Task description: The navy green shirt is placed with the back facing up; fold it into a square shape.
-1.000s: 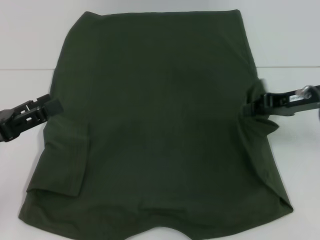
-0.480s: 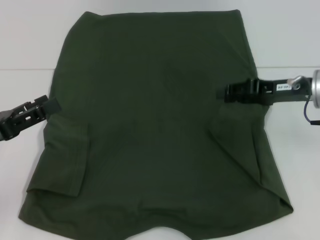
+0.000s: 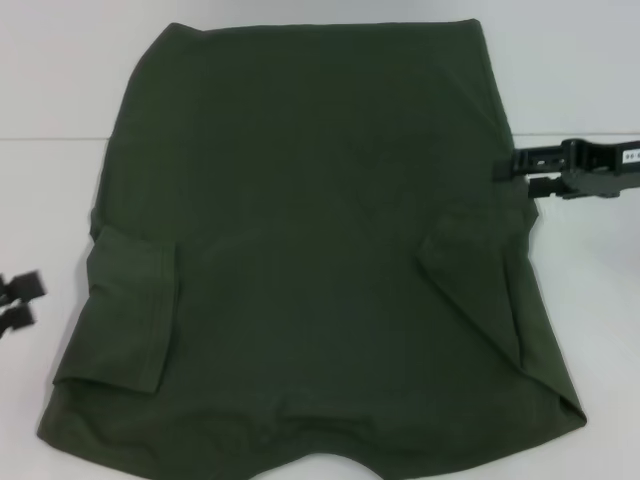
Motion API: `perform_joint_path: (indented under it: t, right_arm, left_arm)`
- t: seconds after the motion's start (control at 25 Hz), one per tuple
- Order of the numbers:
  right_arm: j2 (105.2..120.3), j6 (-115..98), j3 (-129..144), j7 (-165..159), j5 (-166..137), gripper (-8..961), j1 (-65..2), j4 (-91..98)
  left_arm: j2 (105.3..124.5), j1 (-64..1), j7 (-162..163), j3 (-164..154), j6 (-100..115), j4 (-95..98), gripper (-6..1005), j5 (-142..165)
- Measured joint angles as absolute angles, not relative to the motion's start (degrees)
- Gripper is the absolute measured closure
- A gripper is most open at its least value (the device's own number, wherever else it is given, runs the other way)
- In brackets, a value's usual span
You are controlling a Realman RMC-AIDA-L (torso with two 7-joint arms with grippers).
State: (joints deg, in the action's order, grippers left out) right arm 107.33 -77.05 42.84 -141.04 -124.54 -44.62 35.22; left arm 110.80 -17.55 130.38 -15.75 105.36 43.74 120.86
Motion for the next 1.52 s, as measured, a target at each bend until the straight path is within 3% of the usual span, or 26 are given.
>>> perform_joint_path:
  t: [0.24,1.52]
  right_arm:
    - [106.84,-75.76,42.97,-144.41,-127.81,42,-45.57,37.94]
    - [107.31,-74.85,42.45,-143.72,-132.04,42,-45.76,38.50]
  left_arm:
    - [110.41,-16.38,134.59,-15.40,103.92,45.46,188,127.98]
    - [113.41,-22.53,137.68,-20.27,90.70,39.42,191,140.79]
